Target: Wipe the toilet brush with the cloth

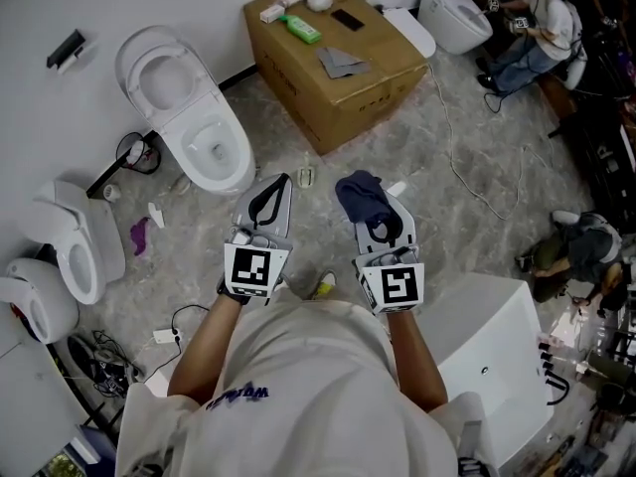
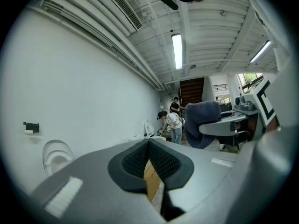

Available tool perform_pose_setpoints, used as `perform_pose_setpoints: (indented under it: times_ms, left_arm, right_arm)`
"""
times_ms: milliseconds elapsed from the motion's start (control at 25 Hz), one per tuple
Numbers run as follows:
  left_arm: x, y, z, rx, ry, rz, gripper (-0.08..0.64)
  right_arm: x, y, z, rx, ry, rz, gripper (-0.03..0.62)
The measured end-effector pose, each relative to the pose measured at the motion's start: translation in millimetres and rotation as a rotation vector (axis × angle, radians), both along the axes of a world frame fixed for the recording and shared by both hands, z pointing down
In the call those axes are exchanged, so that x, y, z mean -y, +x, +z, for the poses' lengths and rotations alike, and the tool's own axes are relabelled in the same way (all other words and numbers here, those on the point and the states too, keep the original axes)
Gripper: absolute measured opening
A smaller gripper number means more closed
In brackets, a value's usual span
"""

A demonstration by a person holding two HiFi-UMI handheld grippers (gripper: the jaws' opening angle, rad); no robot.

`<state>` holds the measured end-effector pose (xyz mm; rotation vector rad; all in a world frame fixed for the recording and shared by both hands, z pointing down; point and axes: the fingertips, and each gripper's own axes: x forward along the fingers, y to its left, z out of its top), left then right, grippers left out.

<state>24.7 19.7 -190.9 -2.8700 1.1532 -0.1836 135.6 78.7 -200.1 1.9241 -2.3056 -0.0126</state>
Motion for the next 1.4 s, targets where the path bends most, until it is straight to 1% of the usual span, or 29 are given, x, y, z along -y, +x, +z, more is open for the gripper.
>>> perform_pose_setpoints:
  times_ms: [160,320,440,680,800,960,1040,1120,1240,1400]
  left_arm:
    - [-8,2,14,0.037,-0.029,0.02,0.0]
    - [-23,2,19,0.053,-0.005,0.062,0.002]
    - [-24,-2,19,0.032,-0.011,0.061,0.0]
    - [-18,-2,-3,-0.028,0.005,0.051,0.0]
    - [-19,-5,0,-0.028,0.002,0.053,0.0]
    - [-18,-8,3,-0.047,-0.02,0.043,0.0]
    - [-19,-9,6,-0.038,-0.025,0.05,0.0]
    - [-21,-11,7,-0.038,-0.029,0.054,0.001]
    - [-22,-18,3,-0.054,-0.011,0.054,0.001]
    - [-22,-39,5,-0.055,-0.008,0.048,0.001]
  right_arm:
    - [-3,-6,-6,-0.019,0.004,-0.006,0.118]
    - [-8,-13,-10,-0.025,-0.009,-0.015,0.118]
    - [-11,-18,-10,-0.037,-0.012,-0.024,0.118]
    - [-6,-18,-16,-0.054,0.007,-0.009,0.118]
    - [-4,-22,-15,-0.054,0.01,-0.012,0.118]
    - [-2,-21,-15,-0.052,0.016,0.0,0.118]
    - [-1,-24,-13,-0.053,0.01,-0.001,0.118]
    - [0,-30,-11,-0.059,0.005,-0.01,0.118]
    - [1,-41,-10,-0.066,-0.003,-0.02,0.118]
    - [3,-61,-4,-0.051,-0.022,-0.028,0.118]
